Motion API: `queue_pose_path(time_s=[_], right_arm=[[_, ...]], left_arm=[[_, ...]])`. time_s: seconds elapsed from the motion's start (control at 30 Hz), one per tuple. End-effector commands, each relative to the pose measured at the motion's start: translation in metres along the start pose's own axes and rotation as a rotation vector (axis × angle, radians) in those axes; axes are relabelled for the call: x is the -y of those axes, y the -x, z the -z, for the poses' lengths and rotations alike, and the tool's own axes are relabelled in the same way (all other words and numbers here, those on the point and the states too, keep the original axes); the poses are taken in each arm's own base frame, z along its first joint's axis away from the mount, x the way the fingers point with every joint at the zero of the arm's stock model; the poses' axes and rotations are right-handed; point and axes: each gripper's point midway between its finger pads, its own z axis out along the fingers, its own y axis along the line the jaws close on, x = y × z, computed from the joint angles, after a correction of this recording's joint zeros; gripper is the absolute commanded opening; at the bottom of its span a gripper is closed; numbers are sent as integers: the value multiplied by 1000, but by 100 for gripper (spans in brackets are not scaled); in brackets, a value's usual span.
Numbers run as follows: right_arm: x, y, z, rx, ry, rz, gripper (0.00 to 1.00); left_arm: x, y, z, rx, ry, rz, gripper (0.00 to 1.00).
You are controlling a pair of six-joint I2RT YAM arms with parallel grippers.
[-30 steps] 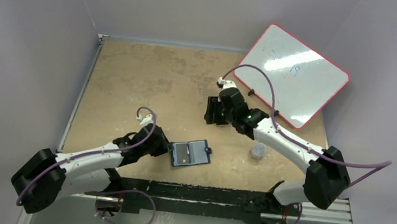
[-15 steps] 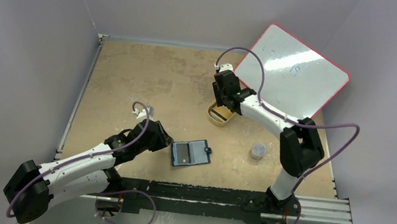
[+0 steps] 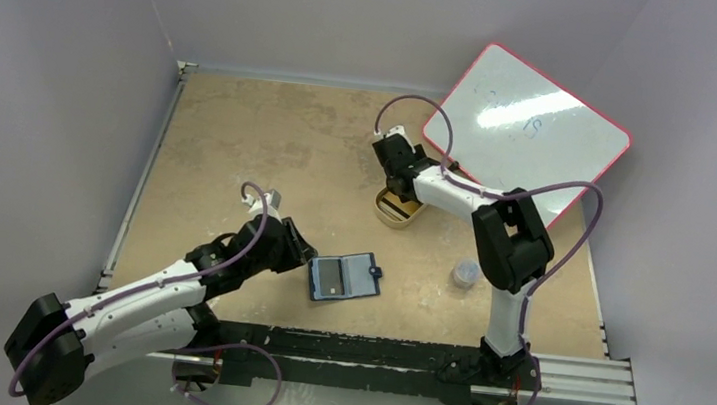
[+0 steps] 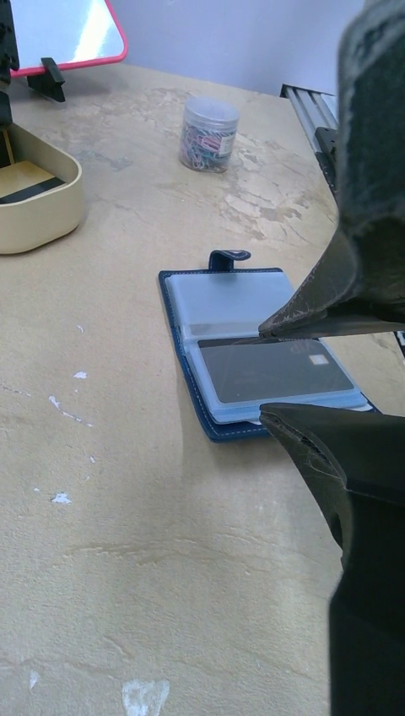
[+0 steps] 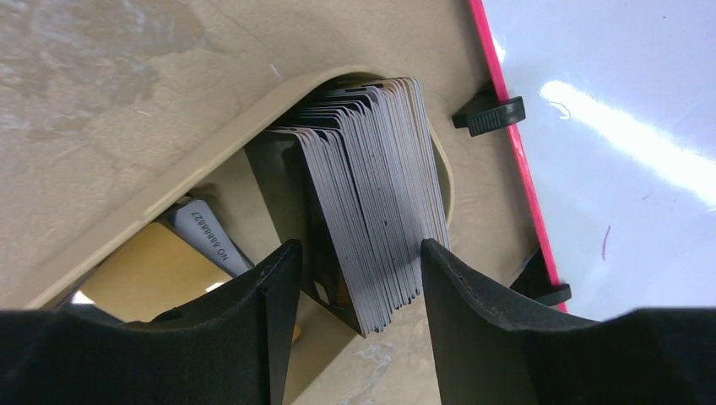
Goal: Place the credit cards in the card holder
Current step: Pick up the credit card from the storage box.
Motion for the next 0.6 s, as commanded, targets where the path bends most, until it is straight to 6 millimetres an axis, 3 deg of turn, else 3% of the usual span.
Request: queue_pose_path(time_s=[0.0, 0.3, 0.57], right_arm=[[31, 21, 8, 35, -124, -20, 55], [39, 28, 16, 58, -136, -41, 48], [32, 27, 14, 55, -103, -43, 38]], left_arm=[[24, 16, 10, 46, -74, 0, 33], [19, 12, 12, 43, -87, 26, 33], [23, 8, 12, 25, -105, 25, 33]])
